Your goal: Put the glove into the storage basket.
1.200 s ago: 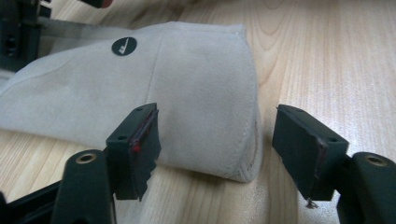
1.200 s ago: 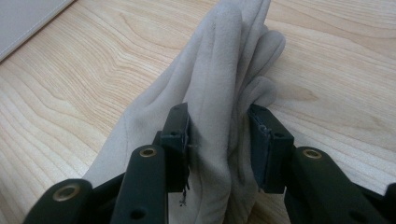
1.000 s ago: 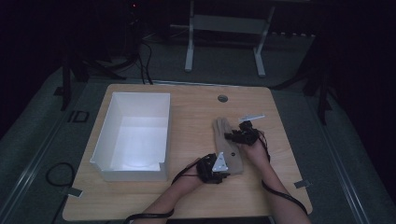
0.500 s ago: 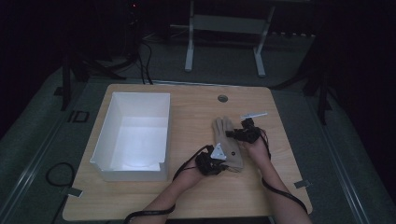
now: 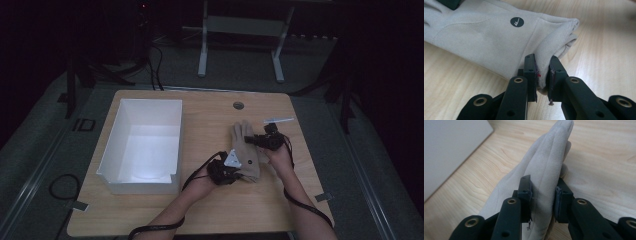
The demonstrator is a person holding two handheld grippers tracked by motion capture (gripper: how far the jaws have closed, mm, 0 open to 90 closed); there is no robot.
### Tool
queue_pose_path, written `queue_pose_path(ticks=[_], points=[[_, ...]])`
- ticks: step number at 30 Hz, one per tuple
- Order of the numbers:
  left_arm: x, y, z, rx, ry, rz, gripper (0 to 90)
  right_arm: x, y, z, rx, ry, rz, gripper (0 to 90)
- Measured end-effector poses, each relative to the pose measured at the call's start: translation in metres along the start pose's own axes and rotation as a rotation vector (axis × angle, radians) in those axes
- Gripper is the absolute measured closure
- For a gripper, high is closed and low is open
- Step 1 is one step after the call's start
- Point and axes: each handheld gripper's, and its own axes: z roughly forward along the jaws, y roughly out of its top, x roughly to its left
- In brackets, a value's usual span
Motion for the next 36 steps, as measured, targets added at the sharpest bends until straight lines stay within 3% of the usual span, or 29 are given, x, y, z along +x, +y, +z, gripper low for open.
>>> queue_pose_path(ticks=[10, 14, 17, 25, 36], points=[[-0.003, 0.023, -0.030, -0.014, 0.016, 0.015, 80.3, 0.016, 0.024, -0.029, -0.057, 0.019, -0.018, 72.1], [0.001, 0.034, -0.042, -0.014, 0.017, -0.009, 80.3, 0.022, 0.038, -0.043, -0.084, 0.033, -0.021, 72.2], [0.002, 0.044, -0.052, -0.014, 0.029, 0.002, 80.3, 0.026, 0.048, -0.053, -0.099, 0.027, -0.030, 72.2], [0.002, 0.059, -0.078, -0.003, 0.063, 0.024, 80.3, 0.040, 0.069, -0.065, -0.124, 0.040, -0.049, 72.5], [0.006, 0.067, -0.121, 0.000, 0.112, 0.024, 80.2, 0.070, 0.101, -0.072, -0.171, 0.076, -0.083, 72.9]])
